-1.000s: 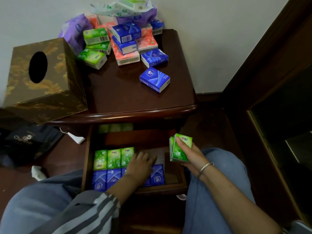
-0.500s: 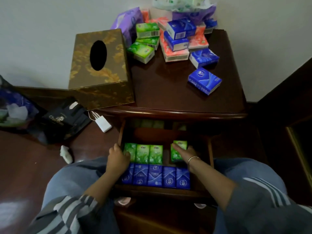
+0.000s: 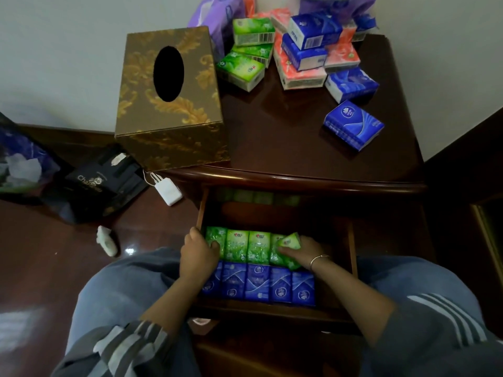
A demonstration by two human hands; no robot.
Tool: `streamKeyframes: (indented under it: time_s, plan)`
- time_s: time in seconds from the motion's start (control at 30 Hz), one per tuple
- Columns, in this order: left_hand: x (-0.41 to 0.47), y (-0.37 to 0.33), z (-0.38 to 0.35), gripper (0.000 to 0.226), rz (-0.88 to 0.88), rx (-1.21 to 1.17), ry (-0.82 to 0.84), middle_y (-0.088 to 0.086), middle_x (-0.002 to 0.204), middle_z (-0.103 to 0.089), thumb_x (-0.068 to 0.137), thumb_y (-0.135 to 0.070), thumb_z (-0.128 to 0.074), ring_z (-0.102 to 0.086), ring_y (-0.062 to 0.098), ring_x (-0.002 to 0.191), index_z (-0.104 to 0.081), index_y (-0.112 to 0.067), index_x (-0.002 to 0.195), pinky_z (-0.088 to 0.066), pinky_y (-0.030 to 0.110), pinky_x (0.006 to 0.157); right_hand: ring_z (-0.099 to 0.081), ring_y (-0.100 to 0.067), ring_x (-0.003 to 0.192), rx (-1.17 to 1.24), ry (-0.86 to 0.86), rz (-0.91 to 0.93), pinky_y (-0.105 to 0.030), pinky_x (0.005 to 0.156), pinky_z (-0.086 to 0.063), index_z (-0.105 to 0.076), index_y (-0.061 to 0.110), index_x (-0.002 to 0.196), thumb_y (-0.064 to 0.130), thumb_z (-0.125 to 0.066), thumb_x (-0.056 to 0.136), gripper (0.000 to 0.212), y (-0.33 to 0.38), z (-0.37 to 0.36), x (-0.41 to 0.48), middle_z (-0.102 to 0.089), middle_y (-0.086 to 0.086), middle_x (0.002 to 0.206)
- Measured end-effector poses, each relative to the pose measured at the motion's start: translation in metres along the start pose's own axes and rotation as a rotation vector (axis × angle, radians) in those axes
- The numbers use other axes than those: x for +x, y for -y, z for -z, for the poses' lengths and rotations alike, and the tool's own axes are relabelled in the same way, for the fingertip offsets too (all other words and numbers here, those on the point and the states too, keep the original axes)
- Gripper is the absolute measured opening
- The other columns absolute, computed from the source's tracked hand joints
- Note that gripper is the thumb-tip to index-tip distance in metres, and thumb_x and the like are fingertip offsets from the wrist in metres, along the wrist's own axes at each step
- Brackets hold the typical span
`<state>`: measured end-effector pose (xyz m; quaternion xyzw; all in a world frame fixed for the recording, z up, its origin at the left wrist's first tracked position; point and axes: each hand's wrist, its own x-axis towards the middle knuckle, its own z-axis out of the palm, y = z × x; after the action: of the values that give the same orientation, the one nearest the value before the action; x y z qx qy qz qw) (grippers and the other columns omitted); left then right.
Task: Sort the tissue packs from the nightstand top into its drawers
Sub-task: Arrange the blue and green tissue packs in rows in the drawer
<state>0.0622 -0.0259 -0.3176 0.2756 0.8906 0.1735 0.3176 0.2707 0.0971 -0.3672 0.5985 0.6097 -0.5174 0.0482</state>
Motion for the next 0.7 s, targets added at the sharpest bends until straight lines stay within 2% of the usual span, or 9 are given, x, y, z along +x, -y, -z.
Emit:
streamKeyframes:
  time_s: [0.1,0.2,0.3,0.4,0.47,0.53,0.63,0.7]
  plan:
    - [-0.001,0.000,0.000,0.038,-0.007,0.009,-0.002,0.021,0.124,-0.048,0.092,-0.018,-0.053,-0.053,0.039,0.106,-0.040,0.000,0.122,-0.045,0.042,0.082,-0.065,-0.017,0.081,0.161,0.119,-0.066,-0.024,0.069,-0.053,-0.066,0.011,0.099,0.028,-0.076,0.076,0.031,0.000,0.009,-0.003,-0.069,-0.012,0.105]
    - [-0.002,0.001,0.001,0.035,-0.018,0.016,-0.008,0.021,0.123,-0.048,0.091,-0.018,-0.053,-0.053,0.038,0.105,-0.041,0.000,0.119,-0.046,0.045,0.082,-0.061,-0.007,0.072,0.261,0.093,-0.093,-0.016,0.052,-0.046,-0.066,0.019,0.092,0.035,-0.073,0.077,0.023,0.000,0.023,-0.002,-0.069,-0.007,0.103]
    - [-0.002,0.001,0.001,0.036,-0.028,0.007,-0.009,0.021,0.122,-0.049,0.091,-0.017,-0.053,-0.053,0.037,0.104,-0.041,0.000,0.120,-0.048,0.046,0.082,-0.061,-0.016,0.084,0.282,-0.080,-0.093,-0.023,0.065,-0.046,-0.065,0.015,0.099,0.042,-0.072,0.077,0.036,-0.005,0.028,0.004,-0.068,-0.008,0.108]
    - [-0.003,0.002,0.000,0.039,-0.031,0.022,-0.014,0.021,0.123,-0.048,0.091,-0.016,-0.053,-0.053,0.037,0.105,-0.040,0.000,0.123,-0.044,0.043,0.079,-0.059,-0.028,0.106,0.145,-0.139,-0.110,-0.032,0.085,-0.048,-0.051,0.006,0.123,0.041,-0.075,0.074,0.065,-0.012,0.023,0.007,-0.062,-0.013,0.119]
    - [-0.003,0.002,0.000,0.040,-0.032,0.032,-0.012,0.022,0.124,-0.048,0.091,-0.015,-0.053,-0.052,0.039,0.106,-0.039,0.001,0.124,-0.045,0.045,0.081,-0.051,-0.033,0.119,-0.136,-0.128,-0.117,-0.037,0.095,-0.044,-0.037,0.005,0.135,0.048,-0.070,0.076,0.080,-0.017,0.018,0.006,-0.052,-0.017,0.132]
    - [-0.003,0.002,0.000,0.040,-0.036,0.038,-0.009,0.022,0.124,-0.048,0.091,-0.015,-0.053,-0.053,0.039,0.106,-0.039,0.001,0.125,-0.047,0.047,0.084,-0.041,-0.038,0.127,-0.398,-0.182,-0.113,-0.041,0.101,-0.039,-0.026,0.006,0.143,0.057,-0.059,0.081,0.087,-0.019,0.016,0.004,-0.037,-0.020,0.143]
    - [-0.003,0.002,0.000,0.041,-0.039,0.037,-0.010,0.022,0.125,-0.047,0.091,-0.015,-0.054,-0.053,0.038,0.106,-0.039,0.001,0.125,-0.047,0.047,0.084,-0.038,-0.041,0.128,-0.420,-0.234,-0.060,-0.042,0.102,-0.038,-0.024,0.012,0.145,0.045,-0.048,0.092,0.067,-0.015,0.020,0.004,-0.029,-0.022,0.147]
    - [-0.003,0.002,-0.001,0.041,-0.040,0.036,-0.012,0.022,0.126,-0.047,0.091,-0.015,-0.054,-0.053,0.039,0.107,-0.039,0.001,0.125,-0.047,0.047,0.085,-0.046,-0.038,0.125,-0.463,-0.197,0.006,-0.039,0.100,-0.041,-0.035,0.010,0.141,0.031,-0.045,0.096,0.051,-0.015,0.021,0.005,-0.041,-0.021,0.142]
